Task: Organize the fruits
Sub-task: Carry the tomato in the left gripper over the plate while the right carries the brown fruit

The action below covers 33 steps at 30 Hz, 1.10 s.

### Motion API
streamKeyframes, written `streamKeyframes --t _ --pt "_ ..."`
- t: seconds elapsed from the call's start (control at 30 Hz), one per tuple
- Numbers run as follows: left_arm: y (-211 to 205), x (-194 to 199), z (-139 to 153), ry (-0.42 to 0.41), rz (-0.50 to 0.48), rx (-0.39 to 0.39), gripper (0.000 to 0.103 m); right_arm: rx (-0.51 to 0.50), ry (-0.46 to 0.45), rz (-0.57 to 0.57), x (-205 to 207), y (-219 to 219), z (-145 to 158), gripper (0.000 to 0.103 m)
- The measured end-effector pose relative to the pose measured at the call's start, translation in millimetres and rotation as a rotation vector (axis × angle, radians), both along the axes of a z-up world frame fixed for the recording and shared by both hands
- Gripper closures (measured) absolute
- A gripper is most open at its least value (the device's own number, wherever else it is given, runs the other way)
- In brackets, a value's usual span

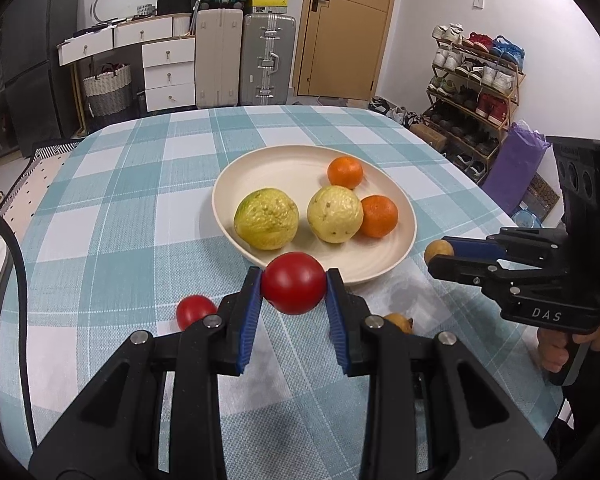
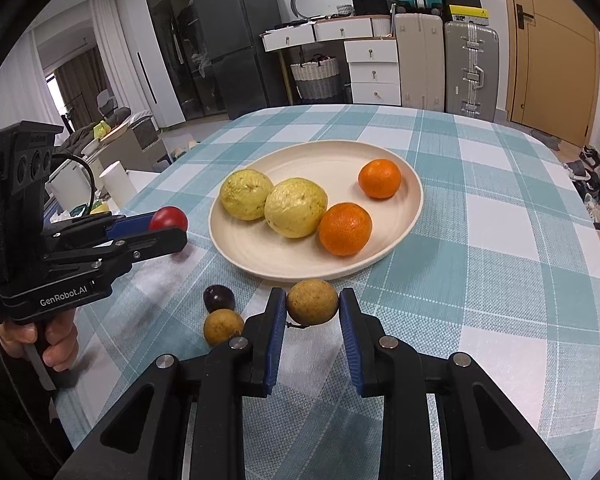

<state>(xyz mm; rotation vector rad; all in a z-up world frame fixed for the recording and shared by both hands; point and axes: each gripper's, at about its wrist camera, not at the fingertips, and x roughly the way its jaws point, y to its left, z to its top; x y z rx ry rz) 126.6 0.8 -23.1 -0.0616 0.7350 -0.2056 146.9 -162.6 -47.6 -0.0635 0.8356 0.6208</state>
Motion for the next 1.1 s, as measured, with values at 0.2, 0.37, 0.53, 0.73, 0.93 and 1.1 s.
streamKeyframes --t 0.2,0.37,0.53,0.73,0.93,1.1 --pt "-4 12 1 -0.011 0.000 0.005 0.074 0.023 -0.016 -0.003 4 2 7 0.075" --pt "-7 22 -3 -0.007 -0.004 0.008 0.074 0.028 -0.023 -0.005 11 6 10 0.075" --pt "-10 31 -7 0.003 -0.010 0.009 0.074 0.030 -0.021 -0.004 19 11 10 0.075" --pt "-10 42 -11 0.020 -0.006 0.008 0.074 0.033 -0.005 -0.002 29 15 5 0.075" --pt "-12 52 -16 0.038 -0.013 0.016 0.074 0.021 0.006 0.016 34 24 0 0.075" --pt "-15 58 -20 0.050 -0.017 0.032 0.074 0.010 0.017 0.025 37 30 -3 0.075"
